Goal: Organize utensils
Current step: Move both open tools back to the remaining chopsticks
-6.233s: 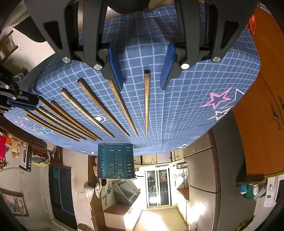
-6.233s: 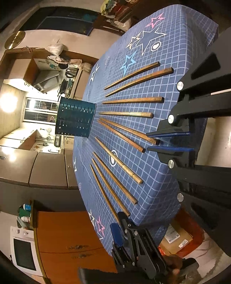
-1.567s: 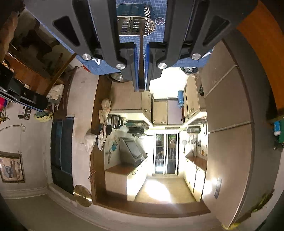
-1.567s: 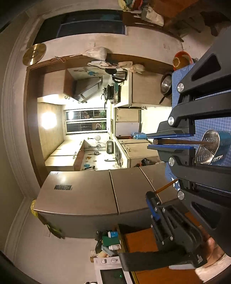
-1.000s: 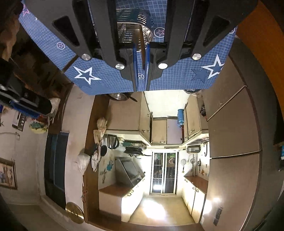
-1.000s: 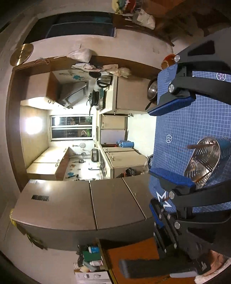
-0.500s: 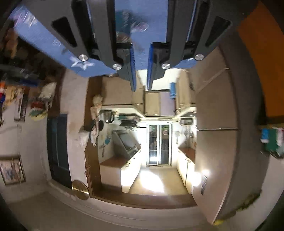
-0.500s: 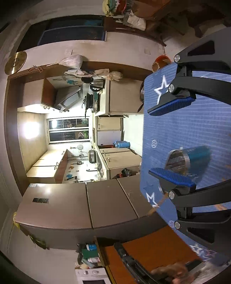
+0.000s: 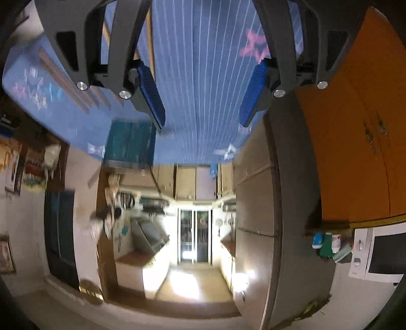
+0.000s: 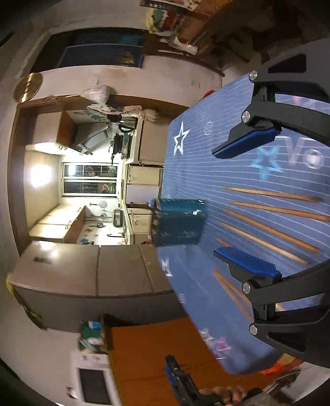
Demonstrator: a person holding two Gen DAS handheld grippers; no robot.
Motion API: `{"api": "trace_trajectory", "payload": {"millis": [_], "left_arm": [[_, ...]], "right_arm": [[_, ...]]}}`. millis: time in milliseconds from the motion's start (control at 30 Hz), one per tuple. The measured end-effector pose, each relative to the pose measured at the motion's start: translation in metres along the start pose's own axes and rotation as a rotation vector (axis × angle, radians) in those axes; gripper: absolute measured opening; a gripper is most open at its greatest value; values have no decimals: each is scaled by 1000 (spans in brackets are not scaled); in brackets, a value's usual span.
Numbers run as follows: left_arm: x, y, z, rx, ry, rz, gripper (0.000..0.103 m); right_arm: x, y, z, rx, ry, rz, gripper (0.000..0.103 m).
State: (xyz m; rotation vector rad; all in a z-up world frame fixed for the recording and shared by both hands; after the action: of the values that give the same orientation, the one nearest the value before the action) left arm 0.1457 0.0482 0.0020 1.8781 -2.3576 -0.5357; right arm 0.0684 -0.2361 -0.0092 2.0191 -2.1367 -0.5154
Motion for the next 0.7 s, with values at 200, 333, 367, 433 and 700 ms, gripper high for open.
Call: {"api": "trace_trajectory", "payload": {"millis": [200, 333, 367, 433, 700], "left_arm": [[34, 28, 61, 3, -119, -30, 58], [54, 32, 101, -49, -119, 48, 44], [56, 32, 109, -56, -123, 54, 43], [61, 31, 121, -62, -139, 50, 42], [61, 21, 139, -80, -118, -4, 37]], "right_arm": [[-53, 18, 67, -6, 115, 5, 72], [-75, 6, 102, -48, 115, 12, 53], [-78, 5, 106, -37, 118, 24, 50], [-84, 4, 116, -18, 121, 36, 46], [-95, 0, 143, -36, 118, 47, 35]]}}
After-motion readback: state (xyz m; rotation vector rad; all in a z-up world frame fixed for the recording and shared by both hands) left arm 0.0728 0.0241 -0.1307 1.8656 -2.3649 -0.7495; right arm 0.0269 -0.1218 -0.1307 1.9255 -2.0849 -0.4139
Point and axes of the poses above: each gripper's, at about its wrist camera, not at the fingertips, and y roughly against the way its jaws point, x to its right, z to its underside, the point moved 8 cm from there along -y, roughly the way its jaws point, and after that the axes turned 8 degrees about -y, right-handed, at the moved point
